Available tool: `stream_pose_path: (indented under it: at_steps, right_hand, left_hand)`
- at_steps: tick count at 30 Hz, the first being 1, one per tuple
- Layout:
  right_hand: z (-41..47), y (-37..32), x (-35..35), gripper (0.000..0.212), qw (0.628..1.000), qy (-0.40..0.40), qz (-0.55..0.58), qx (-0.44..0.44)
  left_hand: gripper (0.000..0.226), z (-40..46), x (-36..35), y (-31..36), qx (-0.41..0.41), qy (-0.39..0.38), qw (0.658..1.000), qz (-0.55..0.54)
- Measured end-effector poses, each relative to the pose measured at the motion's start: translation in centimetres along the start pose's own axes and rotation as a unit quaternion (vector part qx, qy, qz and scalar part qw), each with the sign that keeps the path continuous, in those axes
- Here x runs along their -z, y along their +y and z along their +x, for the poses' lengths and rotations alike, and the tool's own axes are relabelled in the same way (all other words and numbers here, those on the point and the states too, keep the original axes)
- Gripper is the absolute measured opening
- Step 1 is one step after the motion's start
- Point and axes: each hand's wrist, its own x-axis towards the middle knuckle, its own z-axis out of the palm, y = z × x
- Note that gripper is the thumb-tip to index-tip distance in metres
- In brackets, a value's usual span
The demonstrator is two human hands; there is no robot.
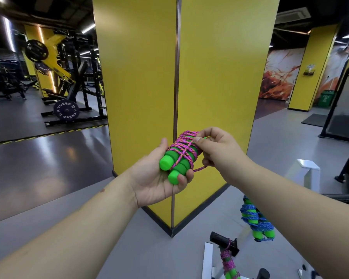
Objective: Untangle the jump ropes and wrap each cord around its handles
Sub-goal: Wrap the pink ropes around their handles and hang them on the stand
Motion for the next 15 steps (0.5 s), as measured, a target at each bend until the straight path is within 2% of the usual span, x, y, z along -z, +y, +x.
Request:
stream_pose_path:
  at_steps: [2, 5, 8, 11, 15]
  right_hand:
    - [0.1, -0.2, 0.2, 0.008, 1.0, -0.007, -0.001, 0.013]
    - [0.1, -0.4, 0.4, 0.009, 0.999, -0.024, -0.01, 0.036]
    - [0.4, -0.3, 0.3, 0.015, 0.999, -0.029, -0.023, 0.035]
    - [1.0, 0.6, 1.0, 0.023, 0.999, -0.034, -0.012, -0.016]
    - [1.5, 3.3, 1.9, 0.023, 0.993, -0.086, -0.009, -0.078]
  left_hand:
    - [0.081, 0.1, 0.3, 0.3, 0.002, 0.01, 1.0, -0.007]
    - [0.08, -0.2, 1.2, 0.6, 0.004, -0.019, 1.0, -0.01]
    - [0.082, -0.1, 2.2, 0.3, -0.009, -0.047, 0.997, 0.053]
    - [0.059, 0.6, 3.0, -0.5, 0.014, -0.021, 0.997, 0.068]
    - [0.046, 2.4, 4.2, -1.8, 0.033, 0.037, 0.998, 0.035]
